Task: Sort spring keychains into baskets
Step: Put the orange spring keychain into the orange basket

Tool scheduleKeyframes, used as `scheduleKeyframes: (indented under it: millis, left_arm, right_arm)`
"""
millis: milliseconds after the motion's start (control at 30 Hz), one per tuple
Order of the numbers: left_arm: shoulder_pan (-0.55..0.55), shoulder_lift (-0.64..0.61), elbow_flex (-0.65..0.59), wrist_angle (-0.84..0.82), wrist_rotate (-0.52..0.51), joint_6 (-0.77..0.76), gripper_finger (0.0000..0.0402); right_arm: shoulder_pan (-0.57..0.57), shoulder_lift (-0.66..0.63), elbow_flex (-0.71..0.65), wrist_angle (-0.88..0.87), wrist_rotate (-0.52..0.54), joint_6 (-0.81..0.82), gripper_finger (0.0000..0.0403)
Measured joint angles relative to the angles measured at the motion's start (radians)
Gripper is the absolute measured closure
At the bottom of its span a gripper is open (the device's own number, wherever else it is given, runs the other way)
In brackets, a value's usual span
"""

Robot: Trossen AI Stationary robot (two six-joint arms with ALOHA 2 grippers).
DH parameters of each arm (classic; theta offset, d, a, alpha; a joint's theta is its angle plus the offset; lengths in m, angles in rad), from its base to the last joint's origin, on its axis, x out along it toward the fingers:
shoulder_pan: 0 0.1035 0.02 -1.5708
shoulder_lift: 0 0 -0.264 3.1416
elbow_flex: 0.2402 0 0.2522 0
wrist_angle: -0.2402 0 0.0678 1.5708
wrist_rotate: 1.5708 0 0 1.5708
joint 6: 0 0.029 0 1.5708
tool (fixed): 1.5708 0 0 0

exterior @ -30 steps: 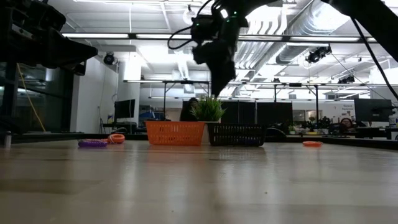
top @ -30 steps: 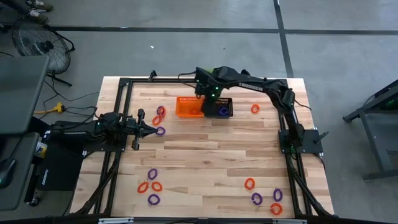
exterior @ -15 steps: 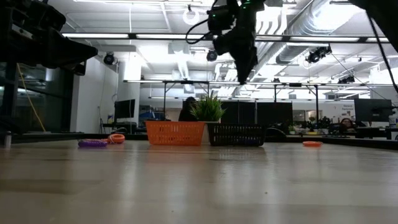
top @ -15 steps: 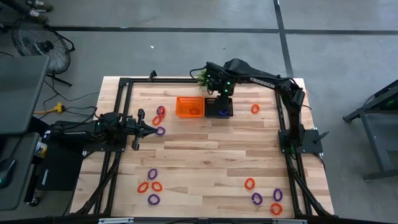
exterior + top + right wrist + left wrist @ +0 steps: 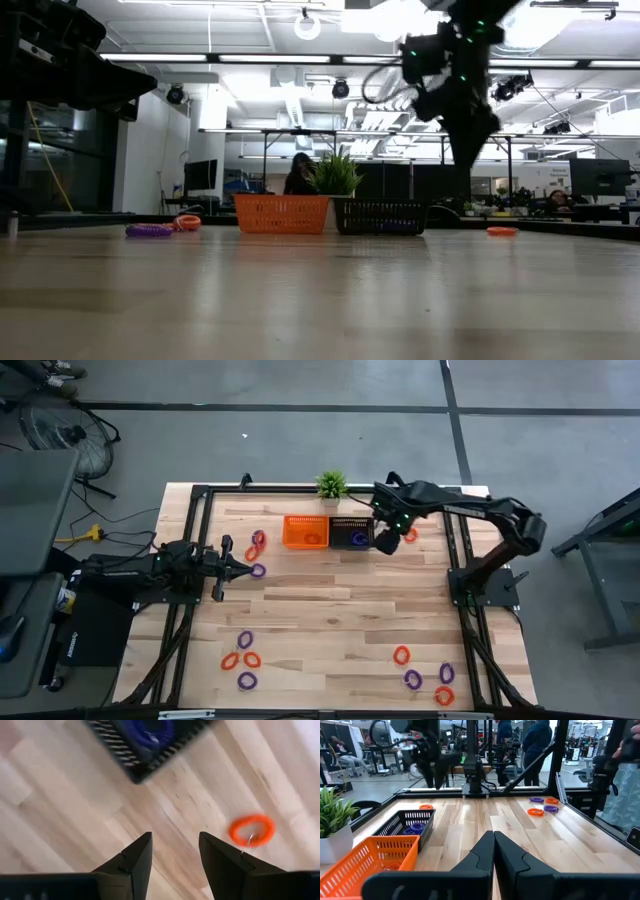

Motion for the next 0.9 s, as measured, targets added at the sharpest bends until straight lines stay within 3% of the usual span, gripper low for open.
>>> scheduleKeyframes:
  millis: [267, 567, 900]
  left_arm:
    - [0.000, 0.000, 0.000, 0.000, 0.000, 0.000, 0.0401]
    - [0.000, 0.000, 0.000, 0.000, 0.000, 0.000, 0.0401]
    - [0.000, 0.000, 0.000, 0.000, 0.000, 0.000, 0.0401]
  right_arm:
    - [-0.094, -0.039, -0.170, 0.090, 0.131, 0.279, 0.0232]
    - [-0.191, -0.024, -0.201, 0.178, 0.066, 0.255, 0.0224]
    - [-0.273, 0.101, -0.201, 0.196, 0.040, 0.252, 0.0224]
